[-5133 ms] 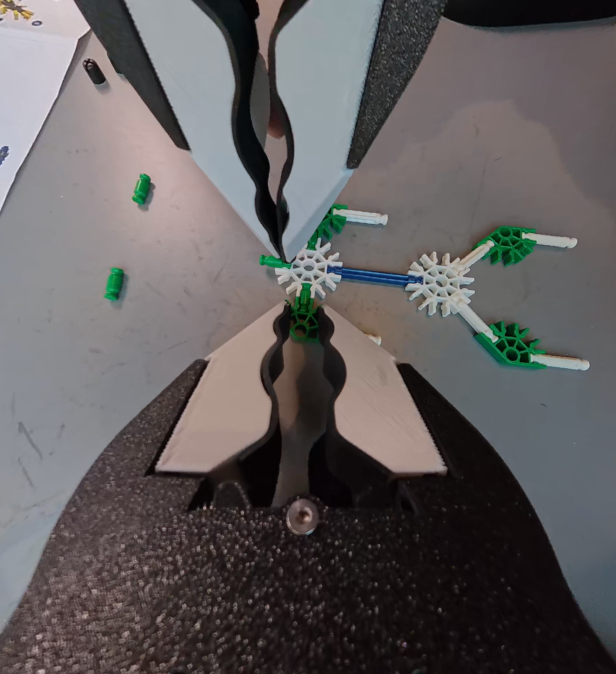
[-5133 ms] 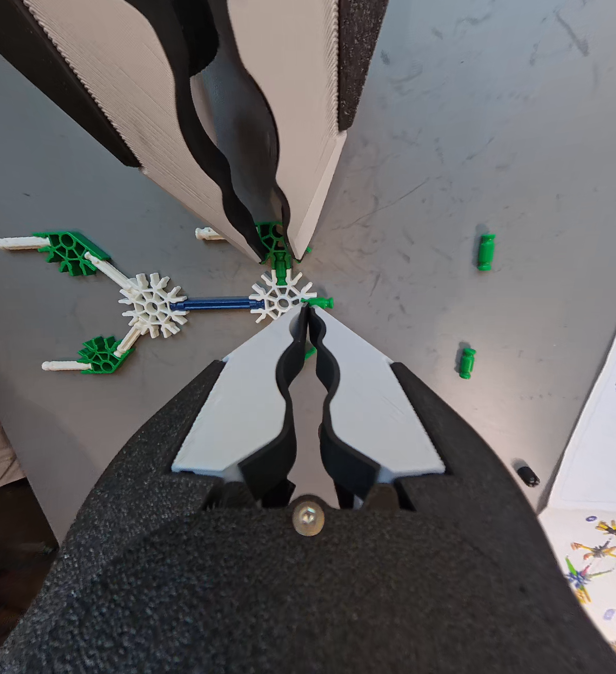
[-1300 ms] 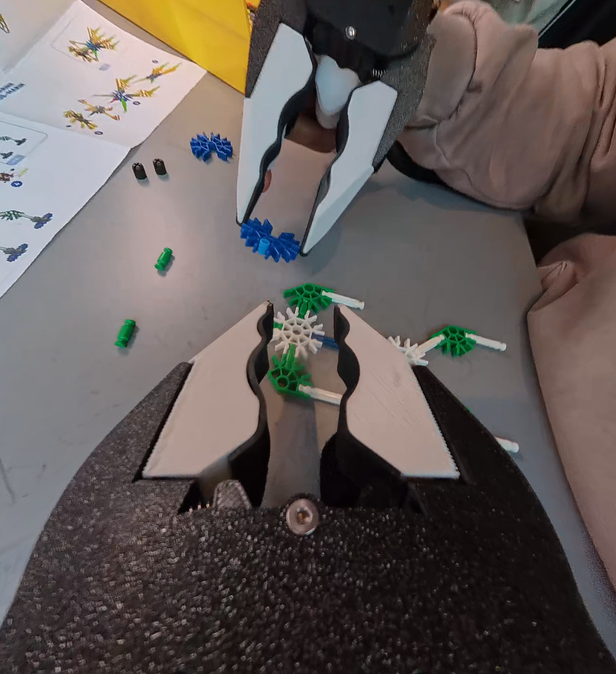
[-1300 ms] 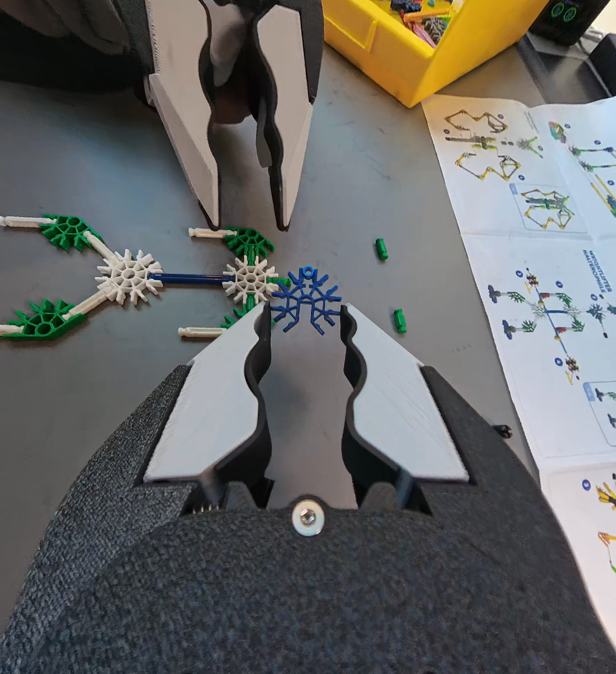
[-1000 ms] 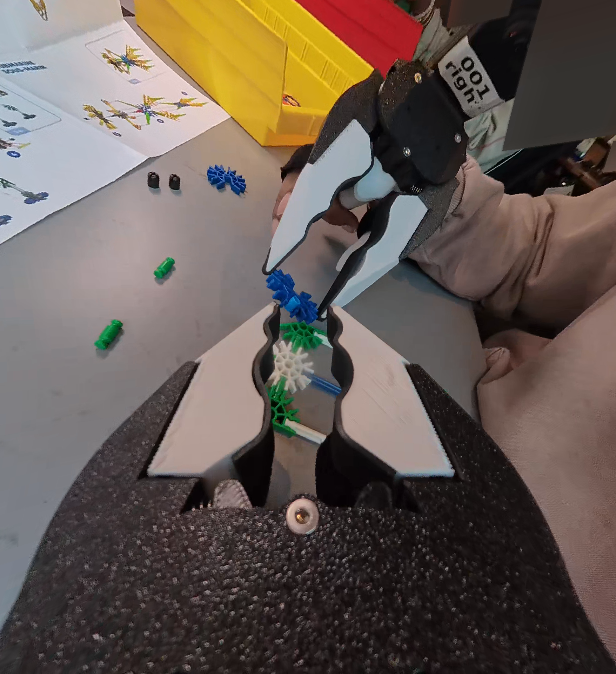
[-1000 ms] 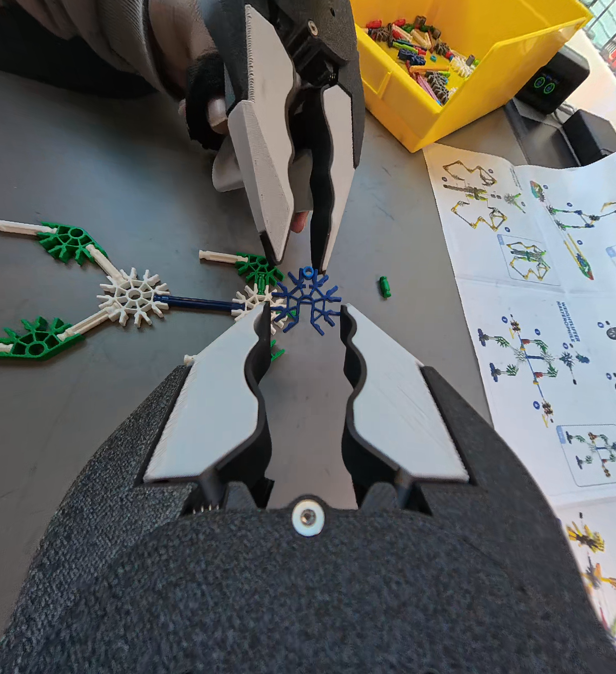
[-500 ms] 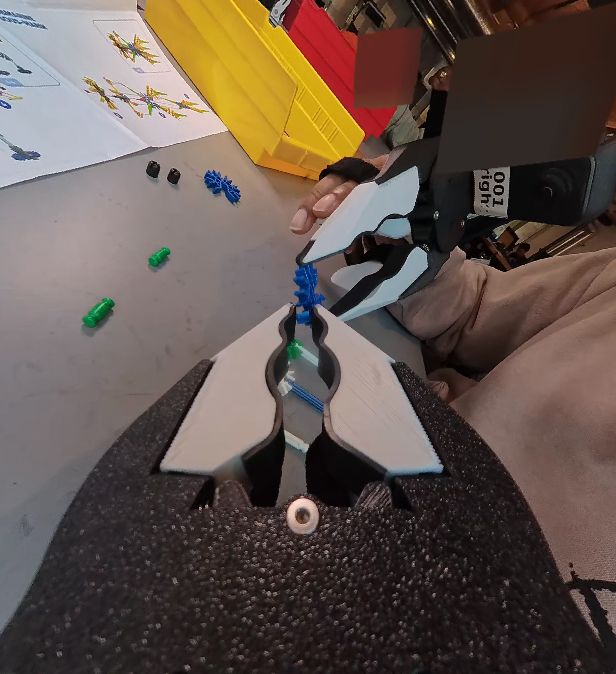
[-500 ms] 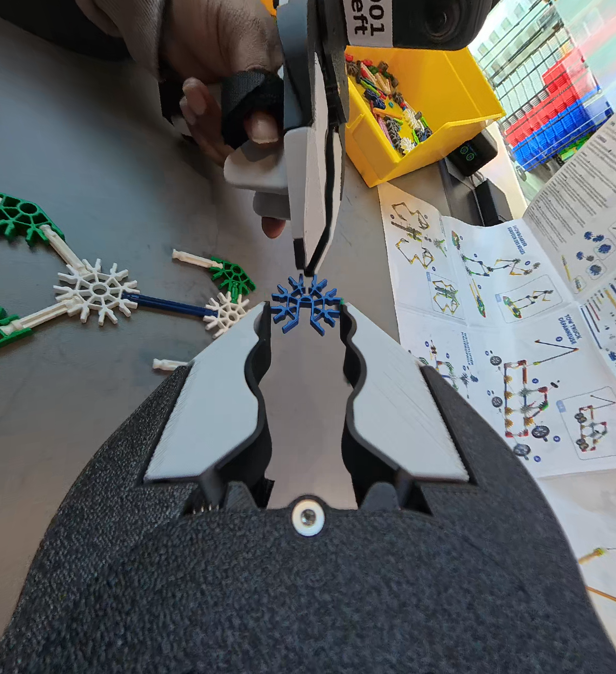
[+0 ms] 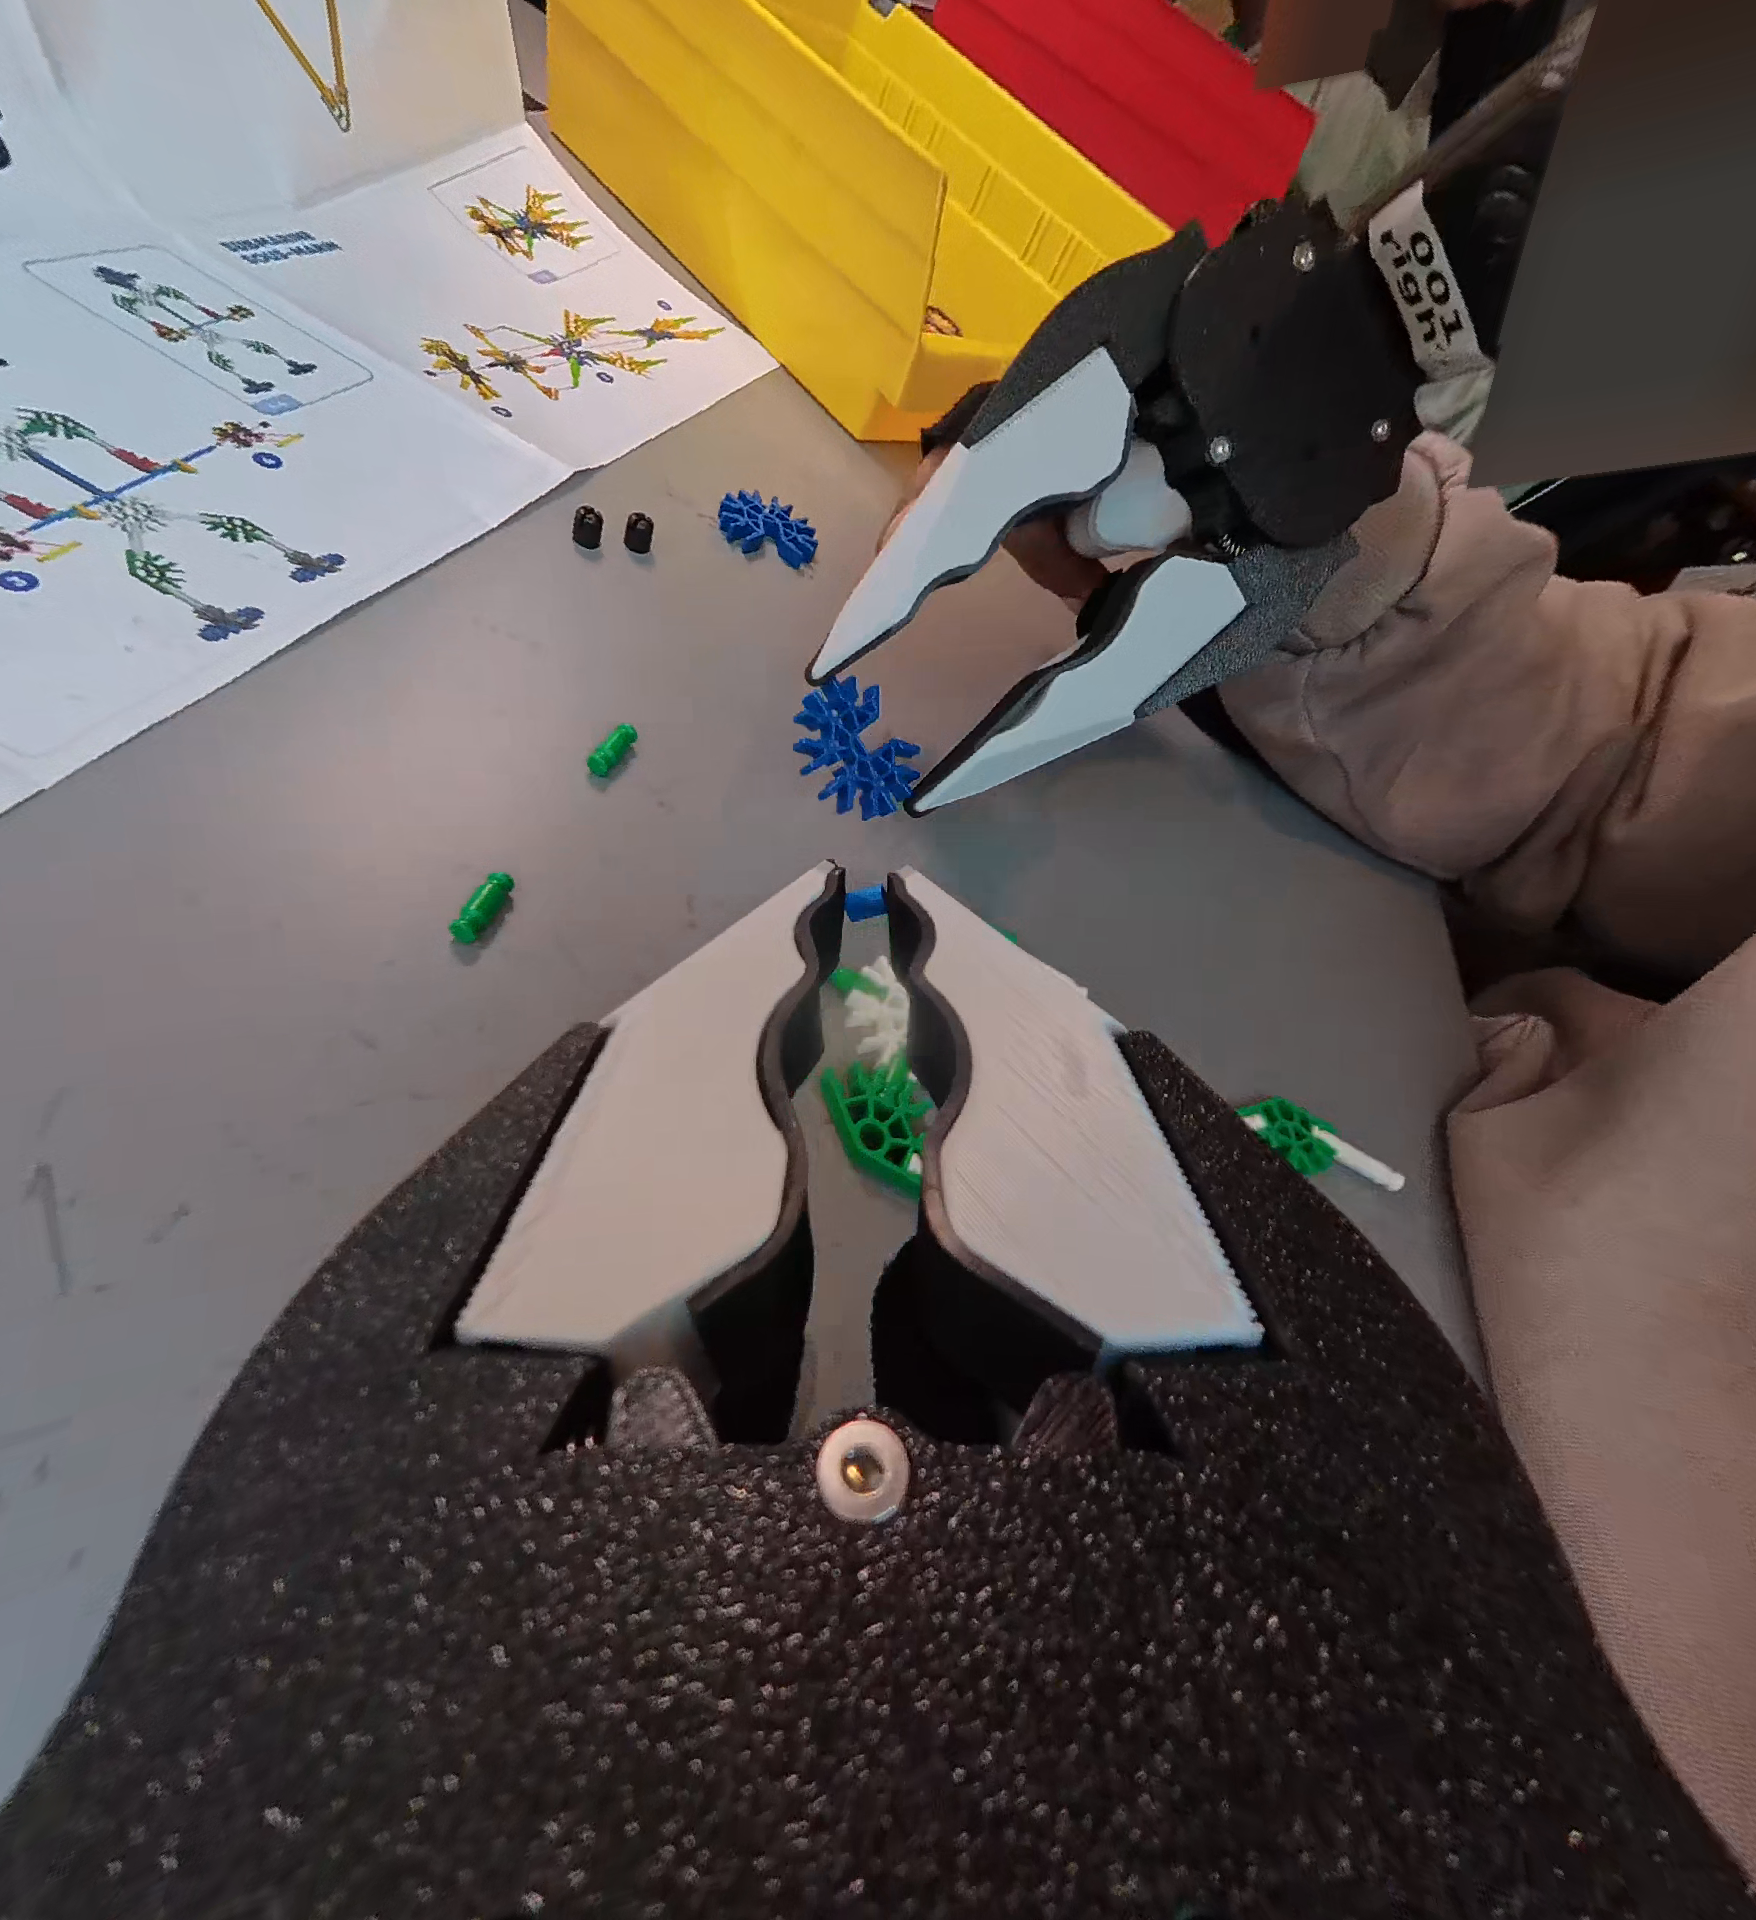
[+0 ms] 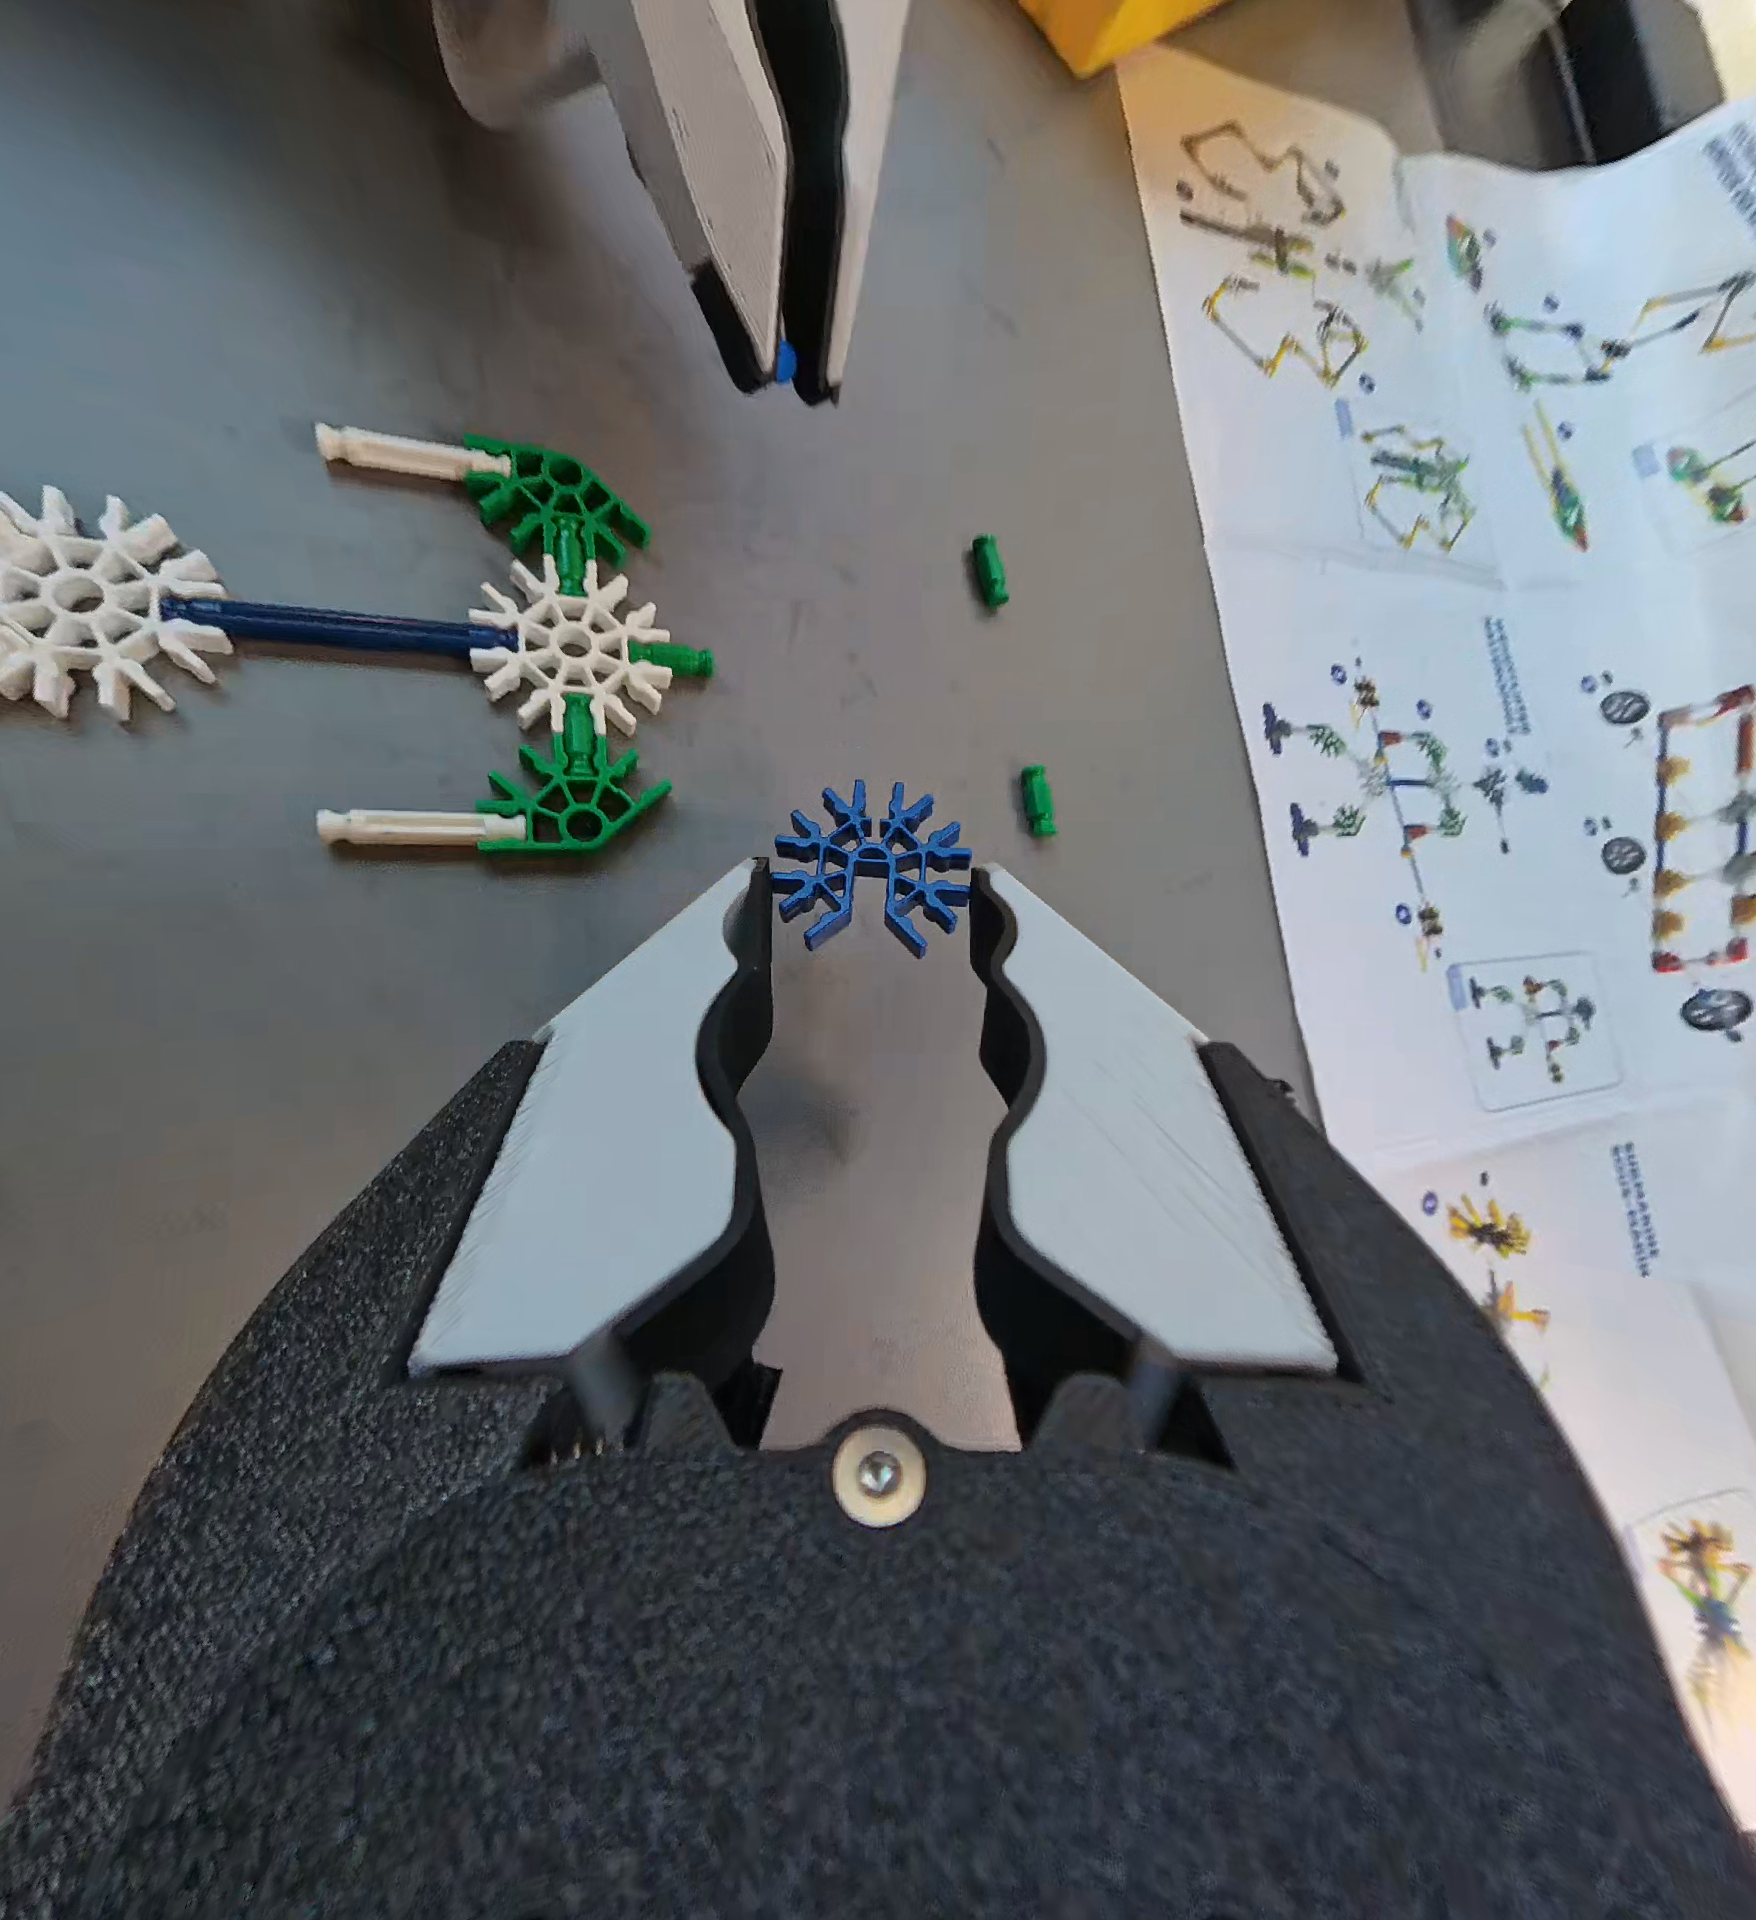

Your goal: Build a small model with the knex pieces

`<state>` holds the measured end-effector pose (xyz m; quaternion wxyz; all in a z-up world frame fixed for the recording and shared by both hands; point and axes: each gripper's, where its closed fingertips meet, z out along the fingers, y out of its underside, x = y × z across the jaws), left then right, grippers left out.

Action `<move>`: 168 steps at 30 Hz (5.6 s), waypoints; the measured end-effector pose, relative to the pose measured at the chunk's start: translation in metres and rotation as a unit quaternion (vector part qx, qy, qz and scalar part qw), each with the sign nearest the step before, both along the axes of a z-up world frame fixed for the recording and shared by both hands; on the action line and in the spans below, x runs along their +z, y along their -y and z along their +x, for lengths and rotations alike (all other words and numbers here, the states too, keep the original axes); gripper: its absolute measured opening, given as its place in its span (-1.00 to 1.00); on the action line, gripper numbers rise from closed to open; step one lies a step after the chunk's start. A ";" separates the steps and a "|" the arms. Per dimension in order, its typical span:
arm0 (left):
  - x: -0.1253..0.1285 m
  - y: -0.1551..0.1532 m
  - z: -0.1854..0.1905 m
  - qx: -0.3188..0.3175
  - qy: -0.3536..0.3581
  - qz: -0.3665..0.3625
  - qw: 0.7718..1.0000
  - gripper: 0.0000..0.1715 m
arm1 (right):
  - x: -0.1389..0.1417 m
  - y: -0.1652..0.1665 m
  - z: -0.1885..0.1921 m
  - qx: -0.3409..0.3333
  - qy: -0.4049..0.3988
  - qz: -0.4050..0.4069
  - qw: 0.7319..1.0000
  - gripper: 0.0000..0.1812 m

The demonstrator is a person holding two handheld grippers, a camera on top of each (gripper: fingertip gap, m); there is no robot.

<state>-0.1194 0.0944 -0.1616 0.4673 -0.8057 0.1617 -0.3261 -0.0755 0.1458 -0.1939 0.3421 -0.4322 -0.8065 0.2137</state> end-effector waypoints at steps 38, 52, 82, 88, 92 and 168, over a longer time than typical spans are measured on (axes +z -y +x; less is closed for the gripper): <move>0.030 -0.015 -0.031 0.142 -0.125 0.109 0.976 -0.70 | 0.014 -0.003 -0.013 -0.031 -0.055 -0.065 0.996 -0.60; 0.019 -0.013 0.017 0.047 0.139 -0.019 0.989 -0.85 | 0.050 0.043 -0.031 0.053 -0.184 -0.017 0.981 -0.60; 0.030 -0.001 0.019 -0.031 0.227 -0.036 0.973 -0.95 | 0.052 0.052 -0.028 0.056 -0.164 -0.185 0.967 -0.84; 0.030 -0.001 0.018 -0.029 0.232 -0.042 0.971 -0.95 | 0.050 0.052 -0.027 0.049 -0.145 -0.217 0.964 -0.85; 0.028 -0.003 0.015 -0.020 0.221 -0.040 0.974 -0.94 | 0.050 0.050 -0.027 0.037 -0.138 -0.238 0.961 -0.85; -0.039 -0.005 0.008 -0.003 -0.109 -0.066 0.992 -0.84 | -0.013 0.042 -0.033 -0.081 0.040 -0.233 0.968 -0.82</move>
